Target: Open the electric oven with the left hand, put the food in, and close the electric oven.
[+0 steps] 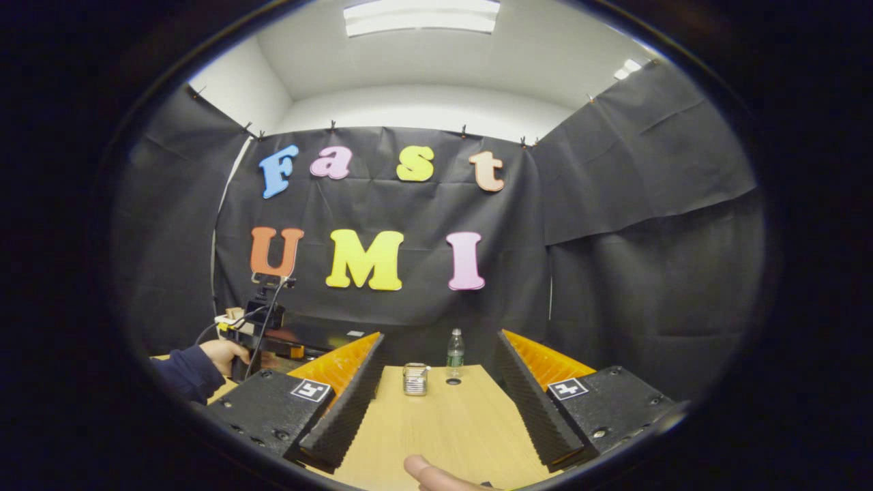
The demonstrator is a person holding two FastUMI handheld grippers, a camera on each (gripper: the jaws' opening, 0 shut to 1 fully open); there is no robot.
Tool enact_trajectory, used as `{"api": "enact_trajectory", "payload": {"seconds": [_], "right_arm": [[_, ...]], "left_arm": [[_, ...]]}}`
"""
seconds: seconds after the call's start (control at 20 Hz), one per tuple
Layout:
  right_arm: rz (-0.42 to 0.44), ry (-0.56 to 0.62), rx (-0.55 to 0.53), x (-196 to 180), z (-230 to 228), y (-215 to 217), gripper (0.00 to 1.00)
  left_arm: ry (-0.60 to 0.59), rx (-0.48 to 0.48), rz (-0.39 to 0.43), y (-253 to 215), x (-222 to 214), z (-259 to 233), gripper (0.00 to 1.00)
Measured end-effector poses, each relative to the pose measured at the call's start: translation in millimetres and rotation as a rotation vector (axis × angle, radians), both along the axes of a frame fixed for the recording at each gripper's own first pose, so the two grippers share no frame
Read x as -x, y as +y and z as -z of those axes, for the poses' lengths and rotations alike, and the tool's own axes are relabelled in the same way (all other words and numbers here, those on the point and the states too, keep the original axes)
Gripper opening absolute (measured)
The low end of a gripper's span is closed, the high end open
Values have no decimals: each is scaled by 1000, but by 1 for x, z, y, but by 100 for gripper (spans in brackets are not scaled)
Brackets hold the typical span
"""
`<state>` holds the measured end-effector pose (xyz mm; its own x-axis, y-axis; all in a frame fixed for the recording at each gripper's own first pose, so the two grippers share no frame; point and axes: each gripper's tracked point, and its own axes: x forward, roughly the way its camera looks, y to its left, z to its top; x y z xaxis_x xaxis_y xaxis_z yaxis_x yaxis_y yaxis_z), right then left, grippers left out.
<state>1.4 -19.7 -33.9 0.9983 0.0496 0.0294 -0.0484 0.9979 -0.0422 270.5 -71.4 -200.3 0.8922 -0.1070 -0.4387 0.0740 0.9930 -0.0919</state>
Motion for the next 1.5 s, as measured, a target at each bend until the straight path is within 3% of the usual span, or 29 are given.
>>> {"api": "enact_trajectory", "payload": {"seconds": [0.75, 1.1, 1.5], "right_arm": [[-11, 44, -89, 36, 11, 25, 97], [-14, 80, -104, 34, 25, 31, 100], [-33, 126, -91, 23, 50, 40, 100]], "left_arm": [[67, -41, 14, -6, 95, 71, 96], [291, -19, 27, -9, 123, 145, 94], [203, 49, 31, 2, 120, 118, 94]]}}
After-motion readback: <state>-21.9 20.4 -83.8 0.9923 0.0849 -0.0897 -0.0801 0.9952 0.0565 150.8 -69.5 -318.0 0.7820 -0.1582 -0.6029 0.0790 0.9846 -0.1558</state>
